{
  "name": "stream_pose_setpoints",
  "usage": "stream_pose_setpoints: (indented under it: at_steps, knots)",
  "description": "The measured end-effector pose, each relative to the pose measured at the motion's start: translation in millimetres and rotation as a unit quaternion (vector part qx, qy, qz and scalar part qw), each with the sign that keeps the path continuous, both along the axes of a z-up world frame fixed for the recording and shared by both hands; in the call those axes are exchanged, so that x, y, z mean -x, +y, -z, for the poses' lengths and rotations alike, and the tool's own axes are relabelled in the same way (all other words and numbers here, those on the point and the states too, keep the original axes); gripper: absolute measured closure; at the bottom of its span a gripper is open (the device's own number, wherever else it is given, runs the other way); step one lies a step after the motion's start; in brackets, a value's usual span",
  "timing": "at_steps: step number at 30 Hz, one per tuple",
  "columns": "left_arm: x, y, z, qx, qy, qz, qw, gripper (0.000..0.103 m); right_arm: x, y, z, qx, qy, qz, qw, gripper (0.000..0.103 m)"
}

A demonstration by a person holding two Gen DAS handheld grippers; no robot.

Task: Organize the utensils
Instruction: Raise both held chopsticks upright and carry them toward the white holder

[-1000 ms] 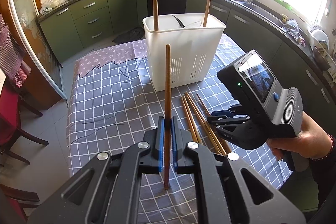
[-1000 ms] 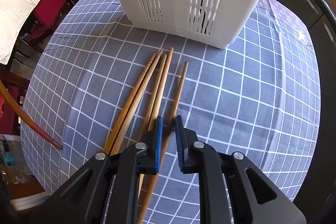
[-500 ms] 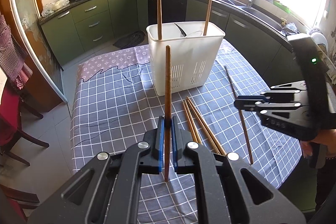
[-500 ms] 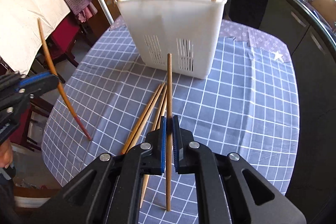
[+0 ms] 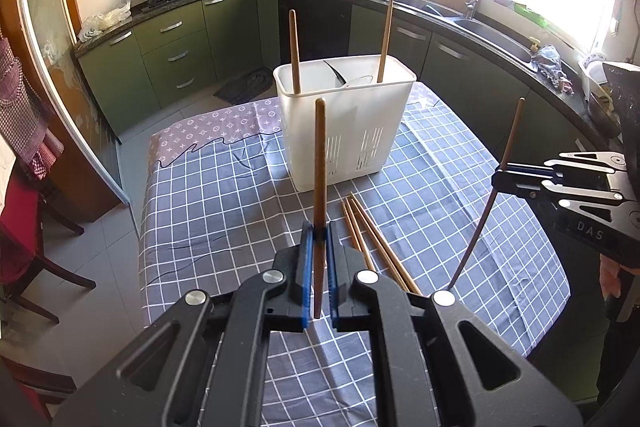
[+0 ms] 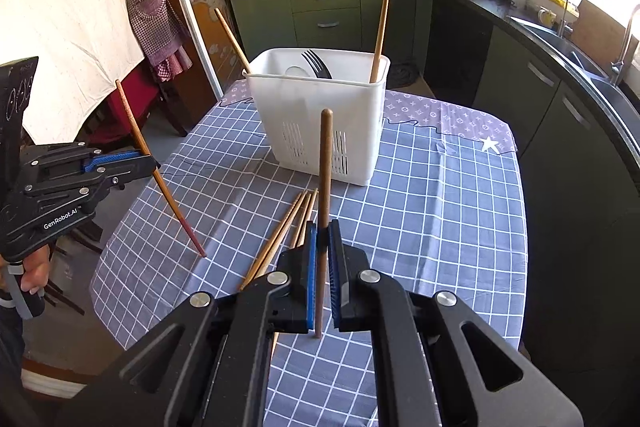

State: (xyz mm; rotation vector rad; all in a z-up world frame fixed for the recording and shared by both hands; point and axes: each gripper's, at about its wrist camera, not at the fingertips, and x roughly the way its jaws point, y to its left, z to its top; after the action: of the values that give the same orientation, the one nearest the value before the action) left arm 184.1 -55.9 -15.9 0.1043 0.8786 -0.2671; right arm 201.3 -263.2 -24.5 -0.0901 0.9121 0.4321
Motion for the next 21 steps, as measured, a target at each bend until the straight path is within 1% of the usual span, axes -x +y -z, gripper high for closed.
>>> stream_pose_setpoints:
  at_steps: [10,13,17,21]
  knots:
    - [-3.0,-3.9,-2.4,-0.002,0.002,0.004,1.0,0.097,-0.4,1.7,0.2,-0.007,0.001,-0.007,1.0,0.096]
    - [-3.8,-5.5,-4.0,-0.002,0.0,0.006,1.0,0.097,-1.4,1.2,-4.8,-0.011,-0.002,-0.007,1.0,0.096]
    - [-6.2,-11.7,-19.1,0.004,-0.01,0.012,0.9999,0.097,-2.3,0.0,-27.3,-0.024,-0.02,-0.008,0.999,0.096]
    - [-9.0,-21.7,-50.4,0.012,-0.037,0.022,0.999,0.097,-5.1,-3.4,-64.8,-0.039,-0.053,-0.006,0.998,0.096]
